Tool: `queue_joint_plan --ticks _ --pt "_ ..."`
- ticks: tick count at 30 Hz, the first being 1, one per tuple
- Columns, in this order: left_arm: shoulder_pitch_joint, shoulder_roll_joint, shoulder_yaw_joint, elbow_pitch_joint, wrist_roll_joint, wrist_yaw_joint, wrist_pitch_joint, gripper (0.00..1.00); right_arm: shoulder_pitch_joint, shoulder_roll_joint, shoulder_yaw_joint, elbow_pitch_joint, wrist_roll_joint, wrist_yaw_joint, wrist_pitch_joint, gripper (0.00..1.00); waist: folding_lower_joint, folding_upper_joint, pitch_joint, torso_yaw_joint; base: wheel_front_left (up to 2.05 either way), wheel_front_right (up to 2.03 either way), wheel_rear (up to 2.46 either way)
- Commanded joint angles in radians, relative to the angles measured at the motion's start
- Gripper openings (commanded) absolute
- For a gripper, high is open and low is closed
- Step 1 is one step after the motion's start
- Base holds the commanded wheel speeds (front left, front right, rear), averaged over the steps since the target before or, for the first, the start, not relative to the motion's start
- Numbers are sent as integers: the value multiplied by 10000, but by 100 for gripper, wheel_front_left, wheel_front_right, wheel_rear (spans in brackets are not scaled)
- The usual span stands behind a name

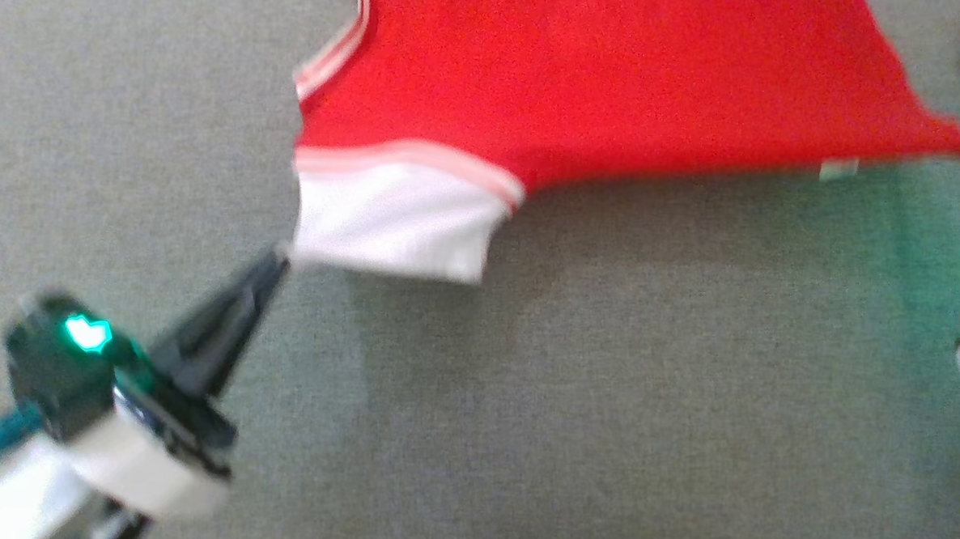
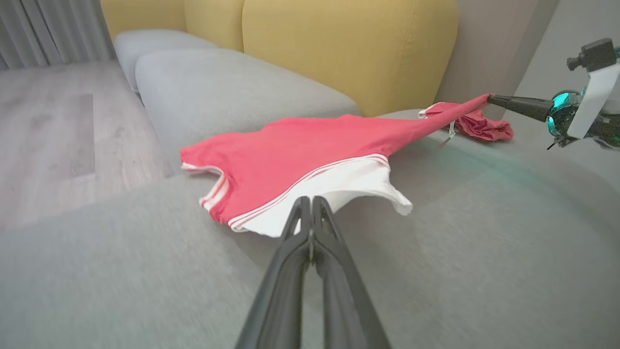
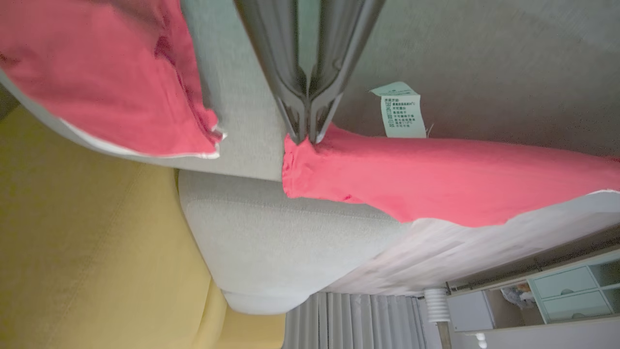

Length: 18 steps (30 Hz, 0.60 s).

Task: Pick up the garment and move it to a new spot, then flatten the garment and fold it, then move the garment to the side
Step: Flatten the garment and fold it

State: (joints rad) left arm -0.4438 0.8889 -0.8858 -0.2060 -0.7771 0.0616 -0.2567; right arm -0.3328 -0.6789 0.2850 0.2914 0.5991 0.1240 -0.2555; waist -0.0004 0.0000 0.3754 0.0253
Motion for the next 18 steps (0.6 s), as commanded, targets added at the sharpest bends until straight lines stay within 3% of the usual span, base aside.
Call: queue_joint_plan --ticks 1,9,13,18 --pt "93 291 669 -336 -89 2 -50 0 351 -357 -142 -415 84 67 -61 0 4 0 -178 -4 0 0 0" --pt "2769 47 1240 -867 -595 -675 -50 0 2440 -325 -488 -1579 250 67 30 0 4 0 -71 -158 0 0 0" --pt "2524 -27 1796 -942 -505 -1084 -51 0 2241 -204 -614 -1885 371 67 304 0 4 0 194 -177 0 0 0" --pt "1059 -269 2242 -537 -401 -1463 79 0 1297 -112 -506 -1752 535 67 680 0 4 0 642 -134 0 0 0"
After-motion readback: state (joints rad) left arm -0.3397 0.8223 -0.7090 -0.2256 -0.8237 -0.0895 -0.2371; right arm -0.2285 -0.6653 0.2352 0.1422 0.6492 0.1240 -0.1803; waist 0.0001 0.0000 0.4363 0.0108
